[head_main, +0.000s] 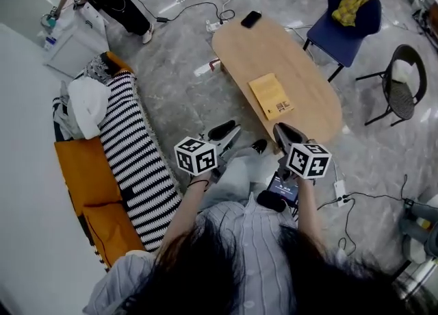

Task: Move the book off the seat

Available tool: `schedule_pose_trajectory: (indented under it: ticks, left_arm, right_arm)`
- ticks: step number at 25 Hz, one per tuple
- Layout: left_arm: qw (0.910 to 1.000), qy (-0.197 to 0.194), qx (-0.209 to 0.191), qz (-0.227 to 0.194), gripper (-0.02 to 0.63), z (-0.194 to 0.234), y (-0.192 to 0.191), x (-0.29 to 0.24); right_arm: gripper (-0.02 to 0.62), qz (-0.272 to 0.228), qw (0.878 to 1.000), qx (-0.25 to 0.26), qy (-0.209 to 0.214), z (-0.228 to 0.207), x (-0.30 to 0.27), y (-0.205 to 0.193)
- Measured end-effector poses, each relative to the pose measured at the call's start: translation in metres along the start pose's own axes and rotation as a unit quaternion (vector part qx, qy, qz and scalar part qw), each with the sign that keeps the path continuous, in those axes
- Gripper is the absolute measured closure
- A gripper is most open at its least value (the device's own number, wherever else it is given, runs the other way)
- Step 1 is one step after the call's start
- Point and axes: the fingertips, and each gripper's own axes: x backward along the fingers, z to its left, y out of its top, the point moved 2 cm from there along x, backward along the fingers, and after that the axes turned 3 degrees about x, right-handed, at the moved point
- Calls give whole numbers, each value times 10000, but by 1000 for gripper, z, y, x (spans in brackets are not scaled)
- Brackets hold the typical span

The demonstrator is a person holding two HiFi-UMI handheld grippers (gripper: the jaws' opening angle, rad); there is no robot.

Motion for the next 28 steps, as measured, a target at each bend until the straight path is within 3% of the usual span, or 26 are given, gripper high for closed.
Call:
schedule_pose_trajectory:
  ticks: [12,28]
  left_arm:
    - [9990,226,19,-395,488,-8,3,45]
    - [9986,75,-10,-532,489,5,7,110]
  right_arm:
    - [534,324,9950,816,486,58,-8,-8]
    - [541,288,9914,1199,443,134,-22,-24]
